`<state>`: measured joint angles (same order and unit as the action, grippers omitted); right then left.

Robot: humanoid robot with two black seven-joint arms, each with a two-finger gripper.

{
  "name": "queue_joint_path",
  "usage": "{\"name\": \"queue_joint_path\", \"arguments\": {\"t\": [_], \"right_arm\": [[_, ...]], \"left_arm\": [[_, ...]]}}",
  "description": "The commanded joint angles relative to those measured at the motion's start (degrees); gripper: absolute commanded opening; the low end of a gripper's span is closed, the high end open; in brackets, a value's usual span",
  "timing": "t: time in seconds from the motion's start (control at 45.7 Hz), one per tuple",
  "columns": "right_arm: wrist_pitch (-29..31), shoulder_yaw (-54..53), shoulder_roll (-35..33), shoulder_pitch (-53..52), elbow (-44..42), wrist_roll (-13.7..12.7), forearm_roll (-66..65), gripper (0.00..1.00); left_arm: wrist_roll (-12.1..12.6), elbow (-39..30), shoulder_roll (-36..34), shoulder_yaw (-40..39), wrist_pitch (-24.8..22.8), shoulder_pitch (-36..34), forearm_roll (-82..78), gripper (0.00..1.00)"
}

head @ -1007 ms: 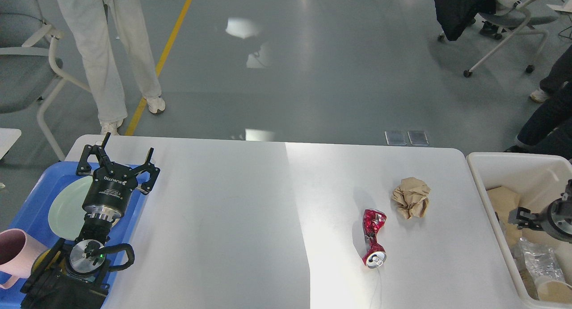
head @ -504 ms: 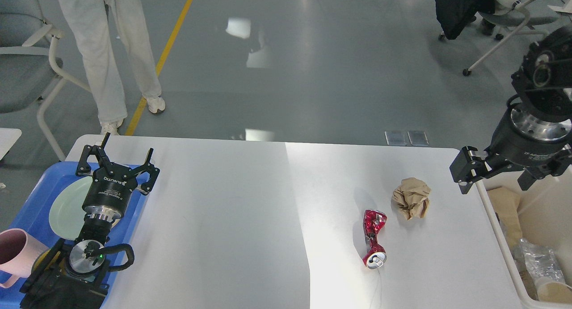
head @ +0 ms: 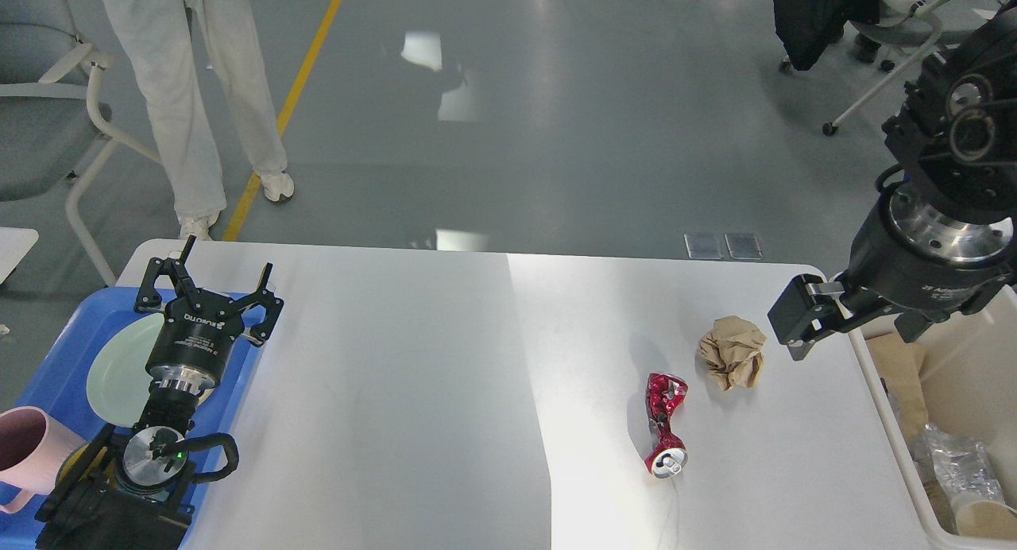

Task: Tidy desktop
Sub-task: 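Raise the right gripper and move it over the crumpled brown paper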

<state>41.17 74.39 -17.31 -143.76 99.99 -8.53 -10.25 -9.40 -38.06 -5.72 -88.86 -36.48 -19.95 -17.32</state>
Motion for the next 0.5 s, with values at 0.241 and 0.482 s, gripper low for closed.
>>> {"name": "queue_joint_path", "arguments": {"t": [0.241,0.482], "right_arm": [[-6.7,0.2,-0.2,4.1,-1.4,-0.1,0.3,1.0],[-7.9,-0.4,-1.1,13.7,-11.4,-0.1,0.8,1.0]], "left_arm": [[0.1,0.0,0.0,0.0,-0.1,0.0,0.0,0.97],[0.1,0.0,0.2,0.0,-0.1,0.0,-0.1,0.97]]}}
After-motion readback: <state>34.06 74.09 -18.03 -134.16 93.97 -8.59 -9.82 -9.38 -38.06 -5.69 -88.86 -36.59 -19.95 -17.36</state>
